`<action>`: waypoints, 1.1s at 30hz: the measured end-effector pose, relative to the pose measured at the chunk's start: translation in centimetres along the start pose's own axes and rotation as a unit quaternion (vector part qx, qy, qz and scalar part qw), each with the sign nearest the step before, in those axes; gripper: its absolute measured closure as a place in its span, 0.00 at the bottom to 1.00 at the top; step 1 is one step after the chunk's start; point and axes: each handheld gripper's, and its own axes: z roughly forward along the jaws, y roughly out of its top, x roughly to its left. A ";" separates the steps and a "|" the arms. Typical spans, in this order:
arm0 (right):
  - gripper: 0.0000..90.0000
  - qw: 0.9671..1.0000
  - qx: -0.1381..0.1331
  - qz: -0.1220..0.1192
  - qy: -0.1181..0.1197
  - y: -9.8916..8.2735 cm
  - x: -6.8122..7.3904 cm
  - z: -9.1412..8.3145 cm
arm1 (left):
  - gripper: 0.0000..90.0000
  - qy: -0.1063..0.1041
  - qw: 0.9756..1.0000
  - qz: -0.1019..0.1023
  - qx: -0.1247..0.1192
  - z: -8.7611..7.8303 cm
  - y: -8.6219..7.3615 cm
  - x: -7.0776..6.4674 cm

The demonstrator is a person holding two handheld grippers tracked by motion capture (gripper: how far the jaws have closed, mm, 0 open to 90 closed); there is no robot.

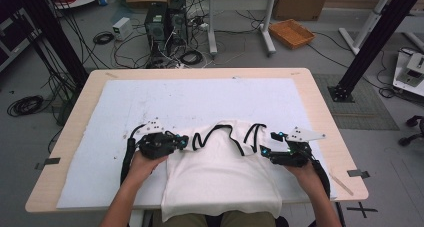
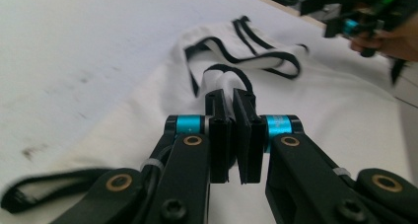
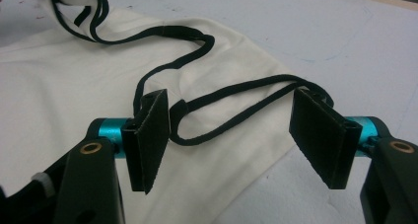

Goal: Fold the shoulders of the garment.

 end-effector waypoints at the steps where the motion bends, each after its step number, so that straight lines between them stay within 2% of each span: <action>1: 0.35 1.000 0.000 0.003 0.000 0.0 0.0 -0.1 | 0.71 -0.008 1.000 -0.014 0.005 -0.3 -0.5 -0.5; 2: 0.35 1.000 -0.003 0.005 0.001 -0.1 0.0 -0.2 | 0.61 0.009 1.000 -0.019 -0.002 -0.6 -0.7 -0.6; 3: 0.35 1.000 -0.004 0.009 0.000 -0.1 0.0 -0.3 | 0.60 0.025 0.999 -0.025 -0.020 -0.9 -1.0 -0.7; 4: 0.35 1.000 -0.004 0.009 0.000 -0.1 0.0 -0.3 | 0.61 0.025 0.999 -0.025 -0.020 -0.9 -1.0 -0.7; 5: 0.36 1.000 -0.005 0.011 0.002 -0.1 0.1 -0.4 | 0.61 0.043 0.998 -0.033 -0.035 -1.2 -1.4 -0.8; 6: 0.39 1.000 -0.006 0.015 0.003 0.0 0.3 -0.6 | 0.63 0.075 0.996 -0.035 -0.028 -1.3 -1.7 -1.0; 8: 0.41 1.000 -0.006 0.014 0.004 0.0 0.4 -0.6 | 0.63 0.081 0.996 -0.036 -0.023 -1.3 -1.8 -1.1; 9: 0.53 1.000 0.001 0.008 0.008 0.1 0.8 -0.6 | 0.63 0.093 0.995 -0.033 -0.022 -1.2 -1.9 -1.5; 11: 0.65 1.000 0.006 -0.013 0.021 0.2 1.5 -0.3 | 0.61 0.095 0.995 -0.029 -0.021 -1.1 -2.1 -1.8; 12: 0.66 0.999 0.008 -0.030 0.024 0.3 2.0 0.0 | 0.59 0.089 0.996 -0.008 -0.021 -0.6 -2.1 -2.5; 13: 0.66 0.999 0.008 -0.030 0.024 0.3 2.0 0.0 | 0.56 0.089 0.996 -0.008 -0.021 -0.6 -2.1 -2.5; 14: 0.66 0.997 0.012 -0.066 0.030 0.5 3.1 0.7 | 0.54 0.078 0.996 0.023 -0.029 -0.2 -1.9 -3.2; 15: 0.66 0.997 0.012 -0.066 0.030 0.5 3.1 0.7 | 0.53 0.078 0.996 0.023 -0.029 -0.2 -1.9 -3.2; 16: 0.66 0.996 0.015 -0.080 0.030 0.6 3.6 1.1 | 0.53 0.071 0.996 0.041 -0.034 0.0 -1.8 -3.5; 17: 0.61 0.994 0.020 -0.103 0.021 0.8 4.2 2.3 | 0.50 0.057 0.996 0.068 -0.027 0.5 -1.8 -3.8; 19: 0.62 0.992 0.032 -0.126 0.003 0.9 4.4 3.4 | 0.42 0.043 0.996 0.077 -0.006 1.3 -1.9 -3.9; 20: 0.67 0.991 0.041 -0.131 -0.007 0.9 4.3 3.8 | 0.38 0.043 0.996 0.077 -0.006 1.3 -1.9 -3.9; 21: 0.67 0.991 0.041 -0.131 -0.007 0.9 4.3 3.8 | 0.37 0.047 0.995 0.082 0.005 1.7 -2.0 -4.0; 22: 0.87 0.990 0.051 -0.133 -0.018 0.9 4.1 4.0 | 0.37 0.056 0.994 0.089 0.024 2.4 -2.1 -4.2; 23: 0.94 0.990 0.048 -0.130 -0.018 1.0 3.9 3.9 | 0.38 0.063 0.992 0.100 0.039 2.7 -2.1 -4.3; 24: 0.96 0.991 0.043 -0.124 -0.015 1.0 3.8 3.7 | 0.49 0.064 0.990 0.109 0.059 2.9 -2.2 -4.4; 25: 0.96 0.991 0.043 -0.124 -0.015 1.0 3.8 3.7 | 0.62 0.064 0.990 0.109 0.059 2.9 -2.2 -4.4; 26: 0.96 0.993 0.029 -0.112 -0.004 1.1 3.5 3.1 | 0.78 0.083 0.985 0.119 0.098 3.4 -2.4 -4.5; 27: 0.96 0.994 0.025 -0.106 -0.003 1.1 3.5 2.8 | 0.91 0.088 0.984 0.118 0.104 3.5 -2.4 -4.5; 28: 0.96 0.994 0.025 -0.106 -0.003 1.1 3.5 2.8 | 0.98 0.088 0.984 0.118 0.104 3.5 -2.4 -4.5; 29: 0.96 0.996 0.019 -0.088 -0.002 0.9 3.4 2.0 | 0.99 0.089 0.986 0.112 0.081 2.8 -2.2 -4.5; 30: 0.96 0.996 0.014 -0.085 0.001 0.8 3.4 1.5 | 1.00 0.083 0.989 0.104 0.062 2.2 -2.0 -4.4; 31: 0.96 0.997 0.010 -0.083 0.001 0.7 3.4 1.0 | 1.00 0.083 0.989 0.104 0.062 2.2 -2.0 -4.4; 32: 0.96 0.997 0.004 -0.076 0.001 0.6 3.3 0.4 | 1.00 0.070 0.994 0.080 0.026 1.0 -1.9 -4.0; 33: 0.96 0.998 -0.006 -0.070 -0.002 0.6 3.2 -0.2 | 1.00 0.066 0.995 0.071 0.014 0.4 -1.8 -3.7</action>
